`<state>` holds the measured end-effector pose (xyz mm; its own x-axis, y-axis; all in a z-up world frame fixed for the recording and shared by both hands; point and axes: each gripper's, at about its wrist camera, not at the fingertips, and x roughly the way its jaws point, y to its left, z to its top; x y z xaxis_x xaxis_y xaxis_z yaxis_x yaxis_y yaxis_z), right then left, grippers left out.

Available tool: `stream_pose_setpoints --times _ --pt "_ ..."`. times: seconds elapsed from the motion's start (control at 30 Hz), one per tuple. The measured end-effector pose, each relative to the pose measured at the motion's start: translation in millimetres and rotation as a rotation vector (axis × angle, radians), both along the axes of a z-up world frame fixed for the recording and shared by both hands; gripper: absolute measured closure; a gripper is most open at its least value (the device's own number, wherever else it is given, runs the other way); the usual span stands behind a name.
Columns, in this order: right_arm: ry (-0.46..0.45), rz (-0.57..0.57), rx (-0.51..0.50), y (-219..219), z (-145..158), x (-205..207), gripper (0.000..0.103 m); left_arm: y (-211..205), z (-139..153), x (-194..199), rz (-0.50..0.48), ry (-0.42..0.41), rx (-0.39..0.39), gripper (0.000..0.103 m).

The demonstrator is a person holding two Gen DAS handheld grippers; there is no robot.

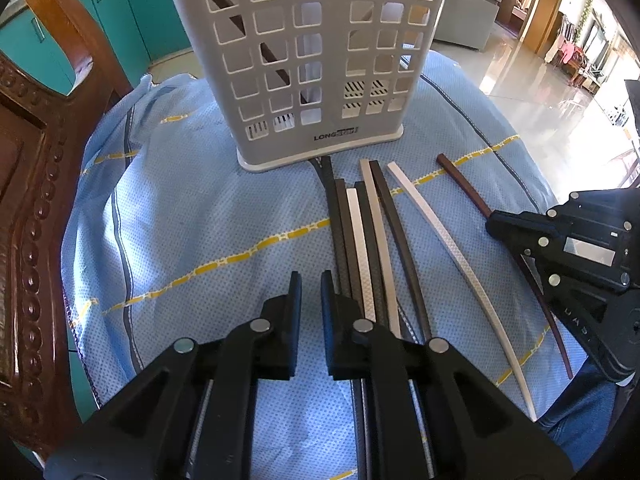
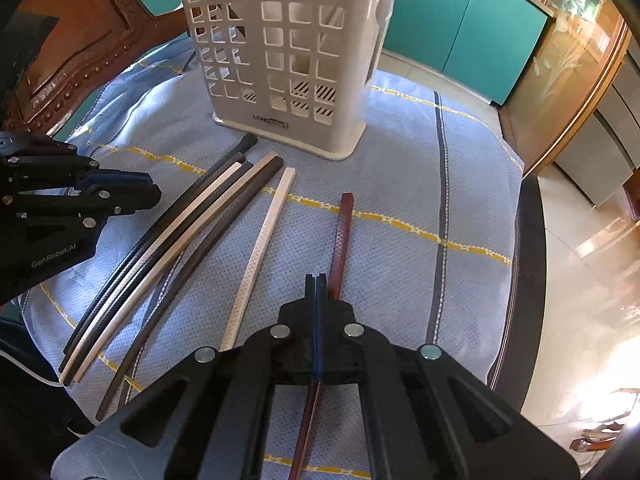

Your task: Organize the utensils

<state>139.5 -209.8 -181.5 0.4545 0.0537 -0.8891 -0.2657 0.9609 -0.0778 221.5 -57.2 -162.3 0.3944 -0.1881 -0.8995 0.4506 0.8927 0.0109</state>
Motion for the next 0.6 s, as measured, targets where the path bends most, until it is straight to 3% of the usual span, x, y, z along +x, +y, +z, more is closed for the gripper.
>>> stream_pose_setpoints --times 0.33,0.6 --pt "0.006 0.018 -0.025 9 -8 -2 0.098 -6 1 -5 0.0 -0.003 0.015 0.088" --pt "-0.007 0.016 0.025 4 0 -4 0.102 -13 -2 -8 -0.008 -0.005 0.025 0.086"
